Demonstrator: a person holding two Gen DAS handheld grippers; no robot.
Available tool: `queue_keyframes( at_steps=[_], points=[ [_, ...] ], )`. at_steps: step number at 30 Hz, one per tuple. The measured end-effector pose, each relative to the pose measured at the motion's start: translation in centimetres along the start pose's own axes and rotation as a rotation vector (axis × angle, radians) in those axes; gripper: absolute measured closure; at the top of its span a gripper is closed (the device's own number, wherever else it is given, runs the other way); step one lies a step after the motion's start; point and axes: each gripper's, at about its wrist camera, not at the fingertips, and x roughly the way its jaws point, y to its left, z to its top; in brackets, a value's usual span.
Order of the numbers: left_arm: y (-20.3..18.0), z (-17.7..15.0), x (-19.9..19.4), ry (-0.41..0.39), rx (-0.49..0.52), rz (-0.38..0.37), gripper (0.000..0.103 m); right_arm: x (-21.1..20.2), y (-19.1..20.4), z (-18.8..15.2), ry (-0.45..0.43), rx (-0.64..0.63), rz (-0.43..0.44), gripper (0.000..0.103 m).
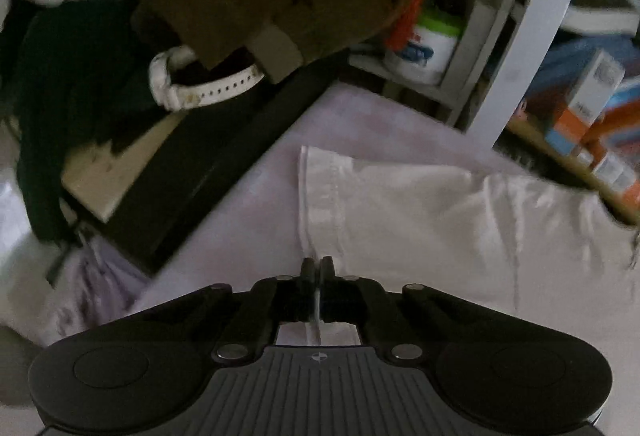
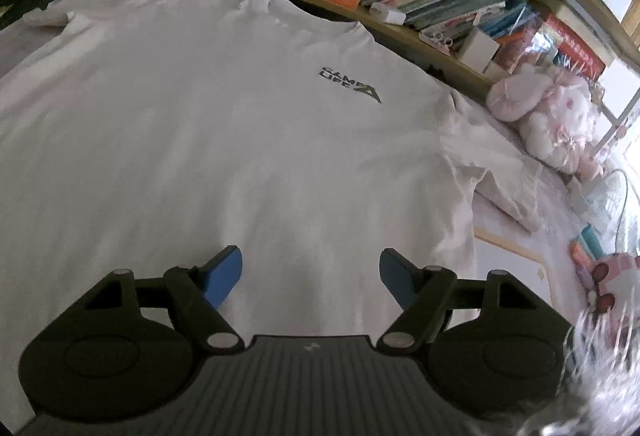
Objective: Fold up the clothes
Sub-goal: 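Pinch and tug the shirt side with the left tool to smooth it flat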
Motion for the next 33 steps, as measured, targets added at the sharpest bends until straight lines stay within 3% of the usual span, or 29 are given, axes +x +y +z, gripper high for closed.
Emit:
queue_keyframes(
  at_steps=[3, 6, 9, 11, 15, 19, 23, 27, 31, 33],
  points=[
    [0.7, -0.1, -0.2, 0.009, -0.019, -0.03, 0.093, 0.3, -0.6, 0.1, 0.013, 0.03, 0.013, 0.028],
    [1.5, -0.5, -0.8, 0.01, -0.071, -0.078, 0.091, 0.4, -0.8, 0.2, 0.02, 0.036, 0.02, 0.026],
    [2.0, -2.3, -2.6, 0.013, -0.147, -0.203, 0.089, 0.5, -1.1, 0.2, 0.024, 0.055, 0.027, 0.025],
    [1.7, -4.4, -3.8, 0.036, -0.202, -0.276, 0.082, 0.5, -1.3, 0.1, 0.026, 0.073, 0.033, 0.025],
    [0.2, -7.7, -4.9, 0.061, -0.274, -0.374, 0.076, 0.6, -1.6, 0.1, 0.026, 0.095, 0.05, 0.023],
    [-2.5, -9.2, -5.7, 0.062, -0.155, -0.35, 0.076, 0.0, -3.2, 0.2, 0.028, 0.12, 0.051, 0.026],
    [-4.5, -11.2, -7.2, 0.06, 0.03, -0.314, 0.076, -0.5, -8.2, -0.7, 0.02, 0.272, 0.026, 0.029],
    [-5.7, -13.6, -8.4, 0.057, 0.17, -0.264, 0.076, 0.2, -12.5, -2.0, 0.064, 0.395, 0.025, 0.046],
    [-6.2, -14.7, -8.4, 0.041, 0.197, -0.214, 0.076, 1.6, -14.3, -2.9, 0.105, 0.423, 0.031, 0.059],
    [-6.1, -14.8, -8.5, 0.028, 0.201, -0.213, 0.081, 2.0, -14.6, -3.2, 0.114, 0.44, 0.062, 0.076]
  ],
)
